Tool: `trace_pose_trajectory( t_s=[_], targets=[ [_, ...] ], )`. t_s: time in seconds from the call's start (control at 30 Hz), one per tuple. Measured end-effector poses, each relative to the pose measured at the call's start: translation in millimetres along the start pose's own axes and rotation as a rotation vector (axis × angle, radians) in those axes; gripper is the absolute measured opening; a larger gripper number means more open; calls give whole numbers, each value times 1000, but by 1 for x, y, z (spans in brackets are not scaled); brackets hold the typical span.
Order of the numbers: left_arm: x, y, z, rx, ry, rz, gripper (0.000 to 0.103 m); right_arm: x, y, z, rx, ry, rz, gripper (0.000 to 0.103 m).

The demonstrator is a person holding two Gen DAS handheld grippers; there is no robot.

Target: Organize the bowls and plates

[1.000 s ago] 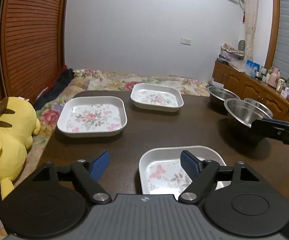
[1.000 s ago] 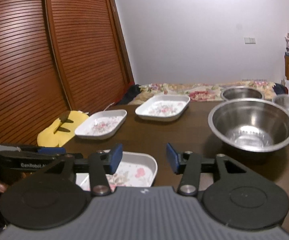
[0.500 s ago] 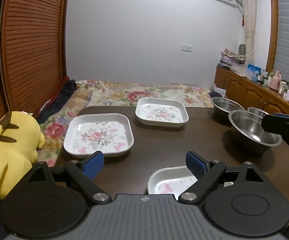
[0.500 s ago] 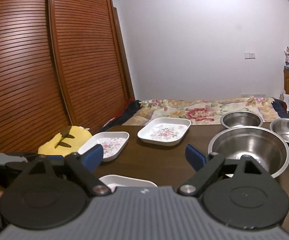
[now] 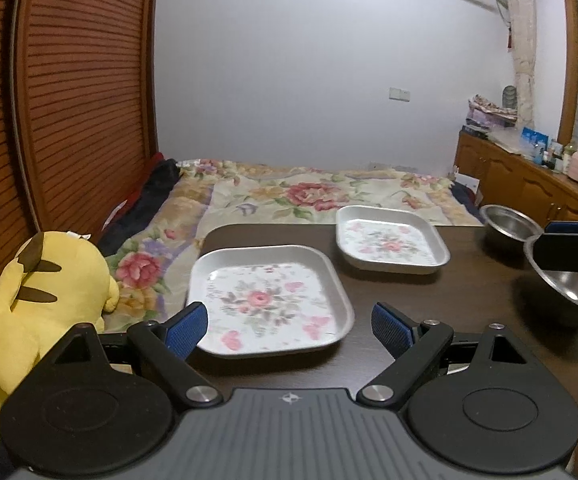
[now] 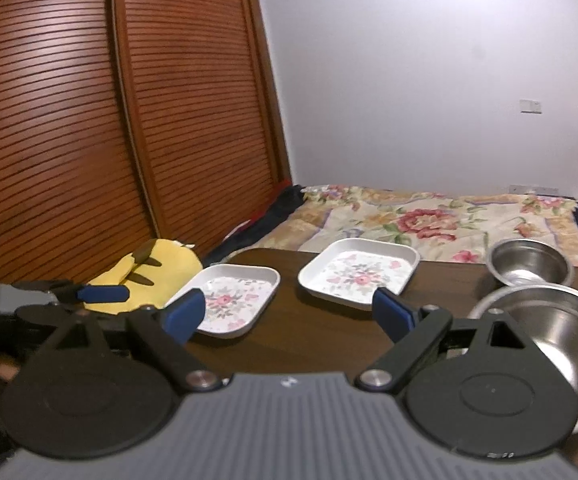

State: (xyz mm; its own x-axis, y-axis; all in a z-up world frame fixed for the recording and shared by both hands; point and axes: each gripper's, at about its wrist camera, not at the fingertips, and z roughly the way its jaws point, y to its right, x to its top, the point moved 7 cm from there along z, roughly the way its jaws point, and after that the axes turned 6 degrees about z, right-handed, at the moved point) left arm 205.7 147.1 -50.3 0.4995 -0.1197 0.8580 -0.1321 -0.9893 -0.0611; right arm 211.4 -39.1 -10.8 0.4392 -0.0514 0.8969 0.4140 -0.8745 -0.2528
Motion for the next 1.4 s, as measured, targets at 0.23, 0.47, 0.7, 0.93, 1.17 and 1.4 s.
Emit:
trace_pose_trajectory(
  t_s=[0.23,0.47,0.7,0.93,1.17,1.4],
  targets=[
    [0,-43,34,17,-35,-28,82,6,-18,45,57,-107,-11,89],
    [2,-69,67,-24,-64,-52,66,9,-30,93,66,-199,-10,81],
    [-4,-80,90,-45,-94,-50,49,-9,-32,147,49,-323,5,64],
    [-12,-86,97,-61,-111,-74,36,-23,-26,179,34,-408,44,47],
    [-15,-86,97,-71,-114,-85,22,-27,-31,189,48,-430,20,32],
    [-21,-89,101,-58,-132,-96,14,-29,-32,193,61,-443,12,21]
  ],
)
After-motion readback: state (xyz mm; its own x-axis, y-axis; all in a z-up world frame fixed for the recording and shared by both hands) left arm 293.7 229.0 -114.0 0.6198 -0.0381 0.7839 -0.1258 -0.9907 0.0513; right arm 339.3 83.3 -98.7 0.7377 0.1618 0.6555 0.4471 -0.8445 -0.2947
